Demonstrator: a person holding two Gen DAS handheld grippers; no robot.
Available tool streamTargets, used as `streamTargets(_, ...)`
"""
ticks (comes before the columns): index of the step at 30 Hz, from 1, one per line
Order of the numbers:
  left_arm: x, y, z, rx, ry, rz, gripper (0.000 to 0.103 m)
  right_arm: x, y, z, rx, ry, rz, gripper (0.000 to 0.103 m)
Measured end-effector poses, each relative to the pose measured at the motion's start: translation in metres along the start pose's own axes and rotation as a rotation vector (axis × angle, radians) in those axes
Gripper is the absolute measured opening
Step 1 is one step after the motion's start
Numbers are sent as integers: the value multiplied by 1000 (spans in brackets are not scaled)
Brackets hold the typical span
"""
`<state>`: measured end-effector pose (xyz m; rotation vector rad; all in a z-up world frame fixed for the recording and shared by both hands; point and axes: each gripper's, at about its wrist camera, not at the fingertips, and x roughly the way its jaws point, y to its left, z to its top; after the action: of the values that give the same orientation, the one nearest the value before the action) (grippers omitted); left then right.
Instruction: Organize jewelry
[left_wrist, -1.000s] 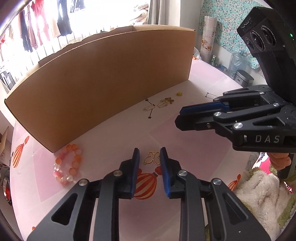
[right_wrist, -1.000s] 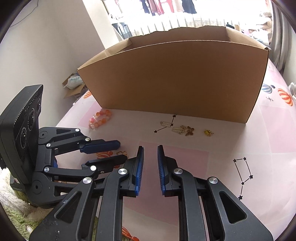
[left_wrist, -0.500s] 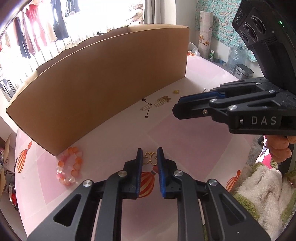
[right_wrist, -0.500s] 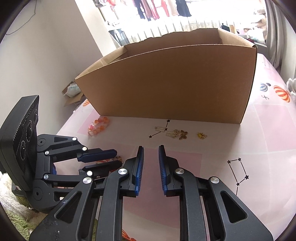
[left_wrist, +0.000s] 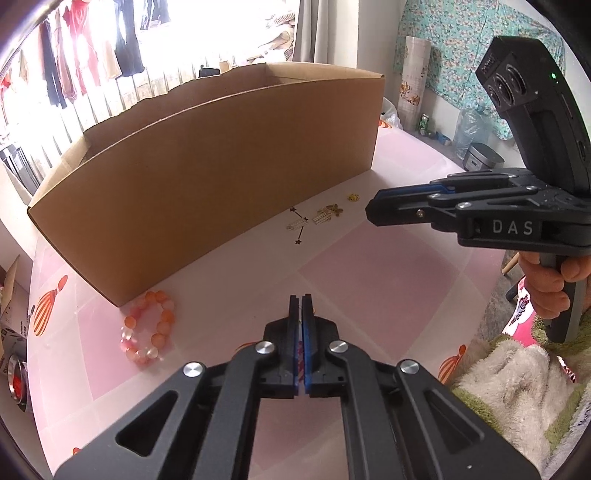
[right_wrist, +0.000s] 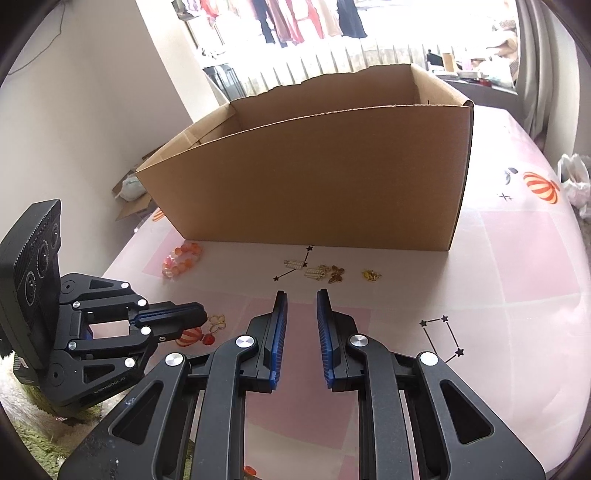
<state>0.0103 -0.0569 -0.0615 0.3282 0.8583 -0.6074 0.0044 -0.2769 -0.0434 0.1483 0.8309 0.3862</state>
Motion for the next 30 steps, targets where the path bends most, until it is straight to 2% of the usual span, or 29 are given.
streamTargets(1, 0, 1, 0, -4, 1, -6, 13, 0, 0, 0, 0, 2, -2, 18)
streamTargets(2, -1, 2, -1, -8, 3, -6, 27, 1, 1, -1, 0, 5, -2, 19)
streamTargets(3, 0, 3, -1, -10, 2, -1, 38, 2, 1, -1, 1, 10, 0, 19)
streamTargets(7, 2, 0, -3, 20, 14, 8, 39, 7, 6, 0, 0, 16, 11, 20)
streamTargets(10, 11, 0, -2, 38, 57, 26, 39, 9, 8, 0, 0, 15, 20, 20)
streamTargets(15, 14, 3, 4, 23, 104, -18, 28, 10, 8, 1, 1, 12, 34, 20)
streamTargets(17, 15, 4, 7, 38, 127, -25, 26, 11, 8, 1, 3, 16, 47, 20)
streamTargets(20, 17, 8, 14, 51, 174, -38, 17, 12, 10, 2, -6, 18, 59, 20)
streamTargets(27, 20, -3, 23, 218, 264, -45, 5, 13, 7, 3, 6, 7, 85, 20)
streamTargets(30, 22, -11, 26, 303, 285, -32, 6, 15, 6, 2, 15, 12, 95, 20)
